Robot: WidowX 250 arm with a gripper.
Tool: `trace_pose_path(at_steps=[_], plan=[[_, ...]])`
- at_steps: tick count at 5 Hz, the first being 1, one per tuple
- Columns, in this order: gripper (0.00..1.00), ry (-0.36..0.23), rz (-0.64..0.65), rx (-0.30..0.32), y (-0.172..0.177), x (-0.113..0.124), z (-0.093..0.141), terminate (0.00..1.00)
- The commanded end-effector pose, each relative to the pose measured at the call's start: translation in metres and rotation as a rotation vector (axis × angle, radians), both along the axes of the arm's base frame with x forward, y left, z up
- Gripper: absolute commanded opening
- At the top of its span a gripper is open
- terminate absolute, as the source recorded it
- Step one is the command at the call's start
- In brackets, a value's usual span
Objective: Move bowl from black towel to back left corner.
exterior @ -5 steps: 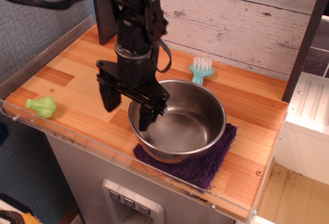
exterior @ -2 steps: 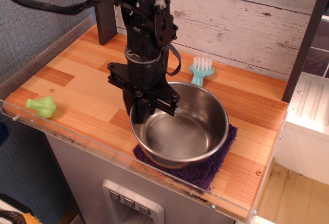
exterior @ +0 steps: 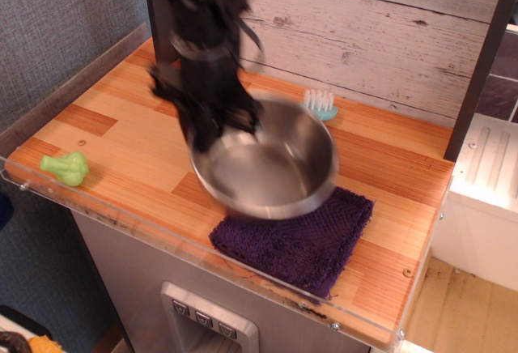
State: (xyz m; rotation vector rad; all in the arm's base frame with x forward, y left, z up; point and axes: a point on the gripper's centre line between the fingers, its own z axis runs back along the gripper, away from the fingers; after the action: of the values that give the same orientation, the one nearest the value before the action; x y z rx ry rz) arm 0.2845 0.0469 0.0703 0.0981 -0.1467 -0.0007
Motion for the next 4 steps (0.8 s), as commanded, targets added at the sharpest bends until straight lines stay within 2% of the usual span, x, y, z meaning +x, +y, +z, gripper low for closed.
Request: trace_pose_path(at_steps=[1,2,4], plan=[[0.00,-0.041,0.179,0.007,0.098,0.043,0.004,0.00],[0.00,-0.004,0.187,0.028,0.107,0.053,-0.005,0.00],[0.00,-0.039,0.225,0.050,0.112,0.070,-0.016,0.00]])
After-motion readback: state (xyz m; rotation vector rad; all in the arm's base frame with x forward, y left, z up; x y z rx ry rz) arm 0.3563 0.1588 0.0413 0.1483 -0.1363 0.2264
